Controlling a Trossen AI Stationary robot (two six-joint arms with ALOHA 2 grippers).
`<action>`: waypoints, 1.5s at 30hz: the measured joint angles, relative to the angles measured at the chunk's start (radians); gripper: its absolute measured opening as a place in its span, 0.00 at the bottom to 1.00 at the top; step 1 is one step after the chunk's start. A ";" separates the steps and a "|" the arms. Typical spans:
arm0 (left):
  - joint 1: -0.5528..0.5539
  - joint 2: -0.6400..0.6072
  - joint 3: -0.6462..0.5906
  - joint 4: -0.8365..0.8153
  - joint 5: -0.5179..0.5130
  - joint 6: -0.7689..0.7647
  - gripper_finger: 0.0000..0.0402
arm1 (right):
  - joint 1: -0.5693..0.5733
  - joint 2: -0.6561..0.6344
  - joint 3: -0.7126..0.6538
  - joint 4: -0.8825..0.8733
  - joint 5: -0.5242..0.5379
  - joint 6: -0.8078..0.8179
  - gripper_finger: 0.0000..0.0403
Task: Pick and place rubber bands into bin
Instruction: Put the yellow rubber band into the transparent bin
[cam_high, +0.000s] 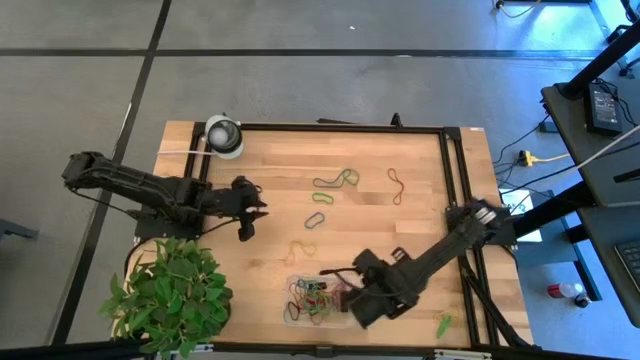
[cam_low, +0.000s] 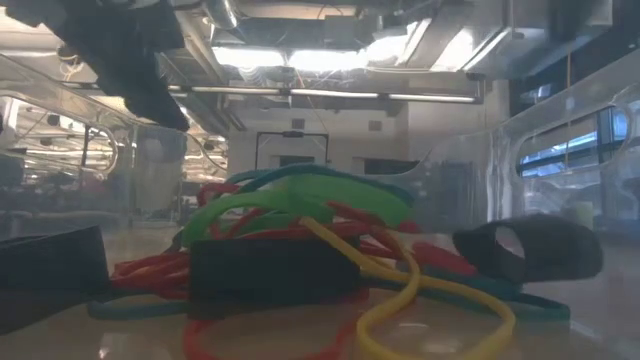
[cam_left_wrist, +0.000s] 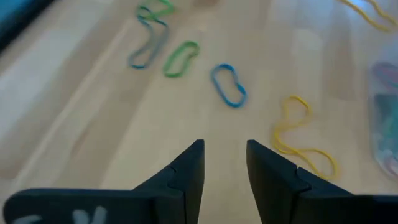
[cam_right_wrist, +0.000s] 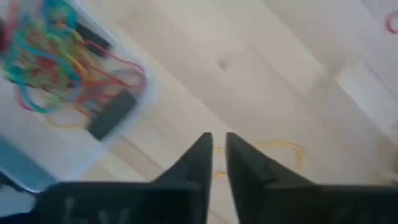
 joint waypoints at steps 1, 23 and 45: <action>-0.001 0.031 0.013 0.002 0.019 0.008 0.28 | 0.006 -0.033 -0.052 0.021 0.000 0.003 0.08; -0.073 0.691 0.306 0.084 0.203 0.139 0.28 | 0.111 -0.843 -1.170 0.717 0.002 0.046 0.01; 0.006 0.986 0.620 -0.223 0.272 -0.027 0.01 | 0.111 -1.059 -1.301 0.767 0.001 -0.293 0.03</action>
